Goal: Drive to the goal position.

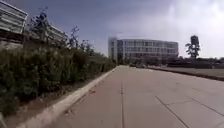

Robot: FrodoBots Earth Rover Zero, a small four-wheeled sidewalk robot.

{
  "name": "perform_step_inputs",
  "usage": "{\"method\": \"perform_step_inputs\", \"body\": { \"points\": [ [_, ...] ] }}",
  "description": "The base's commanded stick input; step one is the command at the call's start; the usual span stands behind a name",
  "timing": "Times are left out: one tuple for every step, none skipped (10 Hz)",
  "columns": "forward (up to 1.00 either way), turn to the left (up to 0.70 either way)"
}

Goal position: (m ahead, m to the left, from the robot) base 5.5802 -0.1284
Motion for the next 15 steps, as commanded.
{"method": "perform_step_inputs", "body": {
  "points": [
    [0.45,0.0],
    [0.45,-0.04],
    [0.45,-0.24],
    [0.45,-0.27],
    [0.45,-0.22],
    [0.45,0.0],
    [0.45,0.0],
    [0.45,0.0],
    [0.45,0.0],
    [0.45,0.0],
    [0.45,0.0],
    [0.45,0.0],
    [0.45,0.0],
    [0.45,0.0],
    [0.45,0.0]
  ]
}}
